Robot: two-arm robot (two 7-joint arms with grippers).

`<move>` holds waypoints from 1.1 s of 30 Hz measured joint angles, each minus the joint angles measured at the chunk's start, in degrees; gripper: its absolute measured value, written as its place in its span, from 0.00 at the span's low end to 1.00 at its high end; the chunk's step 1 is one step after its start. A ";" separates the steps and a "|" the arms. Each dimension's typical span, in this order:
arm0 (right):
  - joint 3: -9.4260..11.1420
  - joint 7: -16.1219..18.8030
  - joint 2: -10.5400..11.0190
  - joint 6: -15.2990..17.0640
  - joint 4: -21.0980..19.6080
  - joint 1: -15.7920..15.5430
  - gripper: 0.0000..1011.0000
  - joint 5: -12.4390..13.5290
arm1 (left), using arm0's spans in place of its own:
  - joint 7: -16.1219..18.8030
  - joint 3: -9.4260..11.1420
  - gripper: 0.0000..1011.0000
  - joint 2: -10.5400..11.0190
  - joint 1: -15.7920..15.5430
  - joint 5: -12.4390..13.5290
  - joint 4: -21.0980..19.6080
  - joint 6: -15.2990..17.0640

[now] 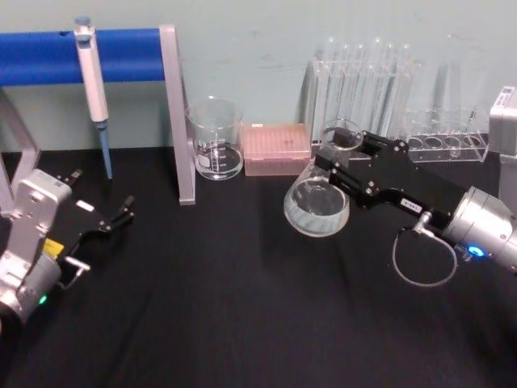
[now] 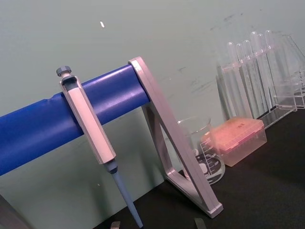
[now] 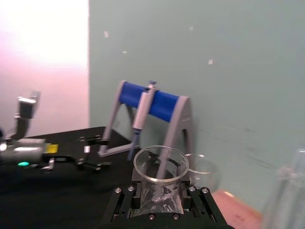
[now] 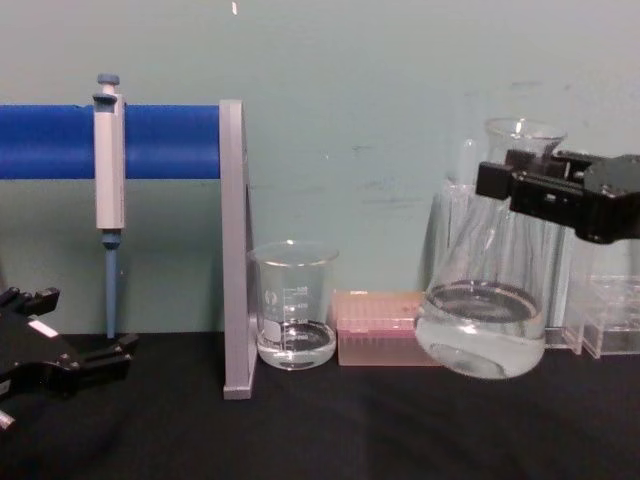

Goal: Grasp the erlenmeyer flask with one hand, shake it three times, then place it back.

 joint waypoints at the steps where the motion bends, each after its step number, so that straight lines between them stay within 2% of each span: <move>1: 0.52 -1.71 -0.26 -0.05 -0.75 -0.77 0.44 -0.81 | 0.00 0.00 0.99 0.00 0.00 0.00 0.00 0.00; 5: 1.78 -5.75 -1.49 -0.07 -2.25 -2.70 0.44 -2.61 | 0.00 0.00 0.99 0.00 0.00 0.00 0.00 0.00; 9: 2.61 -7.97 -2.49 -0.02 -2.86 -3.84 0.44 -3.69 | 0.00 0.00 0.99 0.00 0.00 0.00 0.00 0.00; 21: 3.94 -9.59 -4.57 0.81 -3.01 -5.07 0.44 -6.16 | 0.00 0.00 0.99 0.00 0.00 0.00 0.00 0.00; 25: 4.07 -9.09 -4.88 1.20 -2.98 -5.02 0.44 -6.77 | 0.00 0.00 0.99 0.00 0.00 0.00 0.00 0.00; 30: 3.31 -4.55 -4.91 1.35 -1.82 -3.58 0.44 -6.48 | 0.00 0.00 0.99 0.00 0.00 0.00 0.00 0.00; 33: 2.07 -1.07 -4.80 1.14 -1.03 -2.30 0.44 -5.80 | 0.00 0.00 0.99 0.00 0.00 0.00 0.00 0.00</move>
